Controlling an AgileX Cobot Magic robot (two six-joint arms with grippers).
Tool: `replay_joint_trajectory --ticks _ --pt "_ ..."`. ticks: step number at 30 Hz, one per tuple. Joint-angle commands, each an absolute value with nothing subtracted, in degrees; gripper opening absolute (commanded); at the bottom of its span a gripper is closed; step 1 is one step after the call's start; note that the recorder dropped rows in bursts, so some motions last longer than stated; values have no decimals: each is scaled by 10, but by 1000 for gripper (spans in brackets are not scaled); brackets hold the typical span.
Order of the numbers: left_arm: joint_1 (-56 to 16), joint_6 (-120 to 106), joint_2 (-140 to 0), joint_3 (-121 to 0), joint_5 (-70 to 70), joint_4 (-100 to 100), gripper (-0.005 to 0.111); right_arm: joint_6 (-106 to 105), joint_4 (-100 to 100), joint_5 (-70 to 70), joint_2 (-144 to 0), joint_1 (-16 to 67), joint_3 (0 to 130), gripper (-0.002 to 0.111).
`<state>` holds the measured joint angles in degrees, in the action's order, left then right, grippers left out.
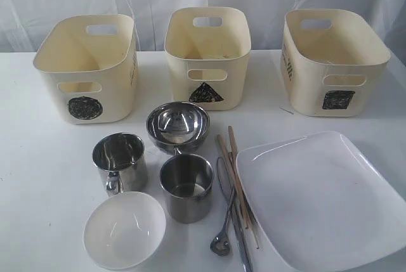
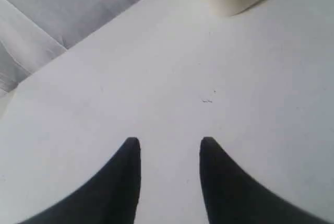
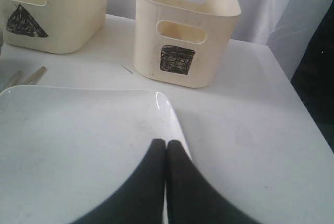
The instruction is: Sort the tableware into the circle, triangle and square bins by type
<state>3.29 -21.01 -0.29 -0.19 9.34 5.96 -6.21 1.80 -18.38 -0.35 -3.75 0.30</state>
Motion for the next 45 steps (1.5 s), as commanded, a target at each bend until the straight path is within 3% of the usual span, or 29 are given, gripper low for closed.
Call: replay_joint_trajectory --ticks 1,11,19,24,28,32,35,37,39,42,45 --pt "32 -138 0 0 43 5 42 -67 17 -179 0 -40 0 0" --pt "32 169 0 0 -77 -77 42 -67 17 -179 0 -40 0 0" --pt "32 286 0 0 -323 -77 42 -67 17 -179 0 -40 0 0" --pt "32 369 0 0 -319 -58 42 -67 17 -179 0 -40 0 0" --pt "32 530 0 -41 -136 93 42 -67 17 -179 0 -40 0 0" --pt "32 543 0 -122 -30 229 42 -67 17 -179 0 -40 0 0" --pt "31 512 0 -180 103 224 42 -67 17 -179 0 -40 0 0" --pt "18 364 -18 -220 195 99 42 -67 17 -179 0 -40 0 0" --pt "1 126 -68 -262 278 -102 32 -67 17 -179 0 -40 0 0" --pt "-2 -93 -170 -308 353 -314 0 -67 17 -179 0 -40 0 0" --pt "-2 -124 -225 -336 348 -327 0 -67 17 -179 0 -40 0 0"
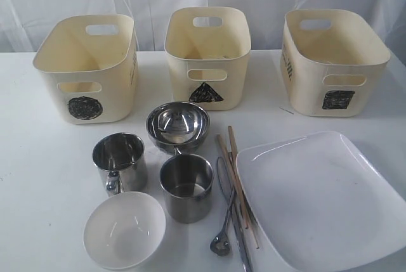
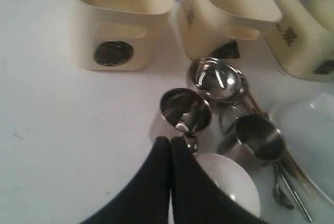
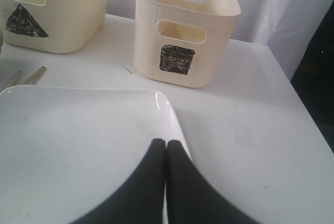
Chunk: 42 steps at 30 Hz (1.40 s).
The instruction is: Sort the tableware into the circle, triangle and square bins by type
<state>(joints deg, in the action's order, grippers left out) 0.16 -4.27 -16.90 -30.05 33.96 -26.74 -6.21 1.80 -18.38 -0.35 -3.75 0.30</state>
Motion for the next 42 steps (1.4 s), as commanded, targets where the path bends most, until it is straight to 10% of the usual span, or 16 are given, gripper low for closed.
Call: replay_joint_trajectory --ticks 1,17,32,42 --pt "-2 -140 -242 -344 348 -326 0 -67 17 -179 0 -40 0 0" --pt "-109 -266 -809 -629 433 -283 0 -67 17 -179 0 -40 0 0" --pt "-167 -269 -887 -696 428 -219 1 -67 17 -179 0 -40 0 0" --pt "-167 -225 -891 -701 397 -209 50 -67 17 -179 0 -40 0 0"
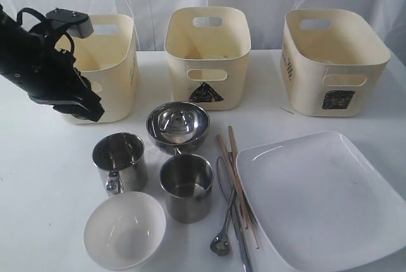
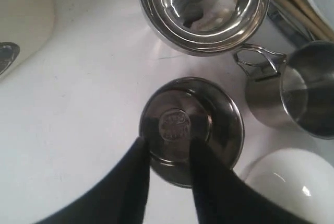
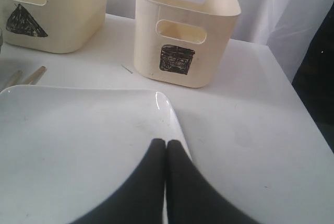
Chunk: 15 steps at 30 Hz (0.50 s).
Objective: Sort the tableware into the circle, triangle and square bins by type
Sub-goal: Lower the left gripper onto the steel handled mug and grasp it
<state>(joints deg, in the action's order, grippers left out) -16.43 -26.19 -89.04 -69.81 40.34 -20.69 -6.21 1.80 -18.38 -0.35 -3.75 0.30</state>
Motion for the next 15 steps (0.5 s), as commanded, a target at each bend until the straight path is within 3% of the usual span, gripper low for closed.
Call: replay_joint_trajectory --ticks 1,15 --pt "-167 -216 -893 -701 397 -209 52 -67 17 -179 0 -40 0 0" --pt "-167 -195 -965 -701 401 -190 55 -67 17 -179 0 -40 0 0"
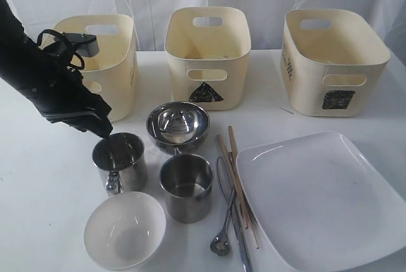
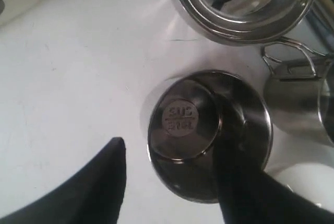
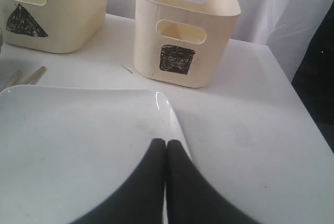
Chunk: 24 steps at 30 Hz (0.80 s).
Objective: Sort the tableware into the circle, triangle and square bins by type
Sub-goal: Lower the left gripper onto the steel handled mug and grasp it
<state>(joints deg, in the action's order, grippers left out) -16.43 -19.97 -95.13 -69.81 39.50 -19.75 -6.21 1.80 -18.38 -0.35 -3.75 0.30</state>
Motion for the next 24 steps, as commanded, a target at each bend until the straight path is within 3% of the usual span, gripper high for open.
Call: replay_joint_trajectory --ticks 1,18,24 --pt "-167 -196 -971 -701 401 -188 55 -67 17 -179 0 -40 0 0" --pt "-173 -223 -1037 -701 375 -191 55 -67 17 -179 0 -40 0 0" --pt "-185 -231 -1054 -701 370 -194 47 -67 17 -179 0 -40 0 0"
